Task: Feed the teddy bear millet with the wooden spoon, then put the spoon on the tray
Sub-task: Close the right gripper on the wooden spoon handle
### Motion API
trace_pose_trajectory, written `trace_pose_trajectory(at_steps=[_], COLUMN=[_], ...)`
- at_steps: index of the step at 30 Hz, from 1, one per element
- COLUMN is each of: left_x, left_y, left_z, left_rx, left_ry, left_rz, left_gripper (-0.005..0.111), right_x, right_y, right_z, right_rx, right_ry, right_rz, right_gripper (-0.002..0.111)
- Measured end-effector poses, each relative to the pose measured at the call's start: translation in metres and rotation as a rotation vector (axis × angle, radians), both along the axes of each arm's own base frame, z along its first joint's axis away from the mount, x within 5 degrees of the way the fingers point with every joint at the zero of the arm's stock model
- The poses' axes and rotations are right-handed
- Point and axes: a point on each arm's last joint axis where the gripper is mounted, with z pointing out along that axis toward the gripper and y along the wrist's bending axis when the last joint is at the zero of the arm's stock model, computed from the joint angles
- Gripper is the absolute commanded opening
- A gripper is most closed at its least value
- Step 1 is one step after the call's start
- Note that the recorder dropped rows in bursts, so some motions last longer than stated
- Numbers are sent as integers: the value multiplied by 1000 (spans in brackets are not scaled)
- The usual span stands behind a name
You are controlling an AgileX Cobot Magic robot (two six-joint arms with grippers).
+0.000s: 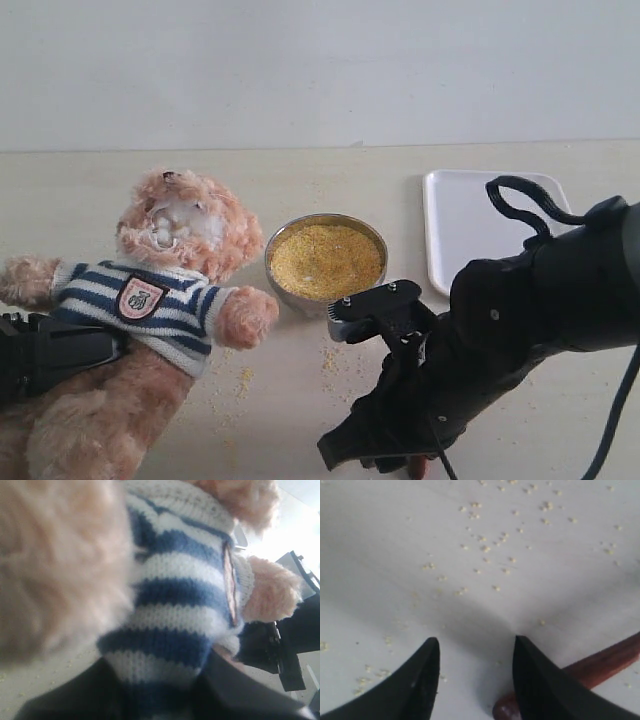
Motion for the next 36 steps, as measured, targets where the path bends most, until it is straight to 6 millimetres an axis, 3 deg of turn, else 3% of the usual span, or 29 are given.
trace_pose_trajectory(at_steps=[7, 12, 15, 17, 20, 24, 36], left_x=[0, 0, 0, 0, 0, 0, -2], left_y=[0, 0, 0, 0, 0, 0, -2], left_z=[0, 0, 0, 0, 0, 0, 1], left_rx=[0, 0, 1, 2, 2, 3, -16], left_ry=[0, 0, -1, -1, -1, -1, -8], left_rz=[0, 0, -1, -2, -2, -4, -33], left_gripper=[5, 5, 5, 5, 5, 5, 5], right_x=[2, 0, -2, -4, -13, -14, -8], right_y=[-8, -14, -35, -39, -38, -36, -40], right_z=[4, 28, 34, 30, 17, 14, 6], right_rx=[-78, -75, -259, -260, -112, -42, -112], right_ry=[-33, -94, -82, -74, -45, -57, -115], right_rz=[-11, -2, -96, -186, -285, -318, -317], right_gripper=[47, 47, 47, 47, 47, 47, 47])
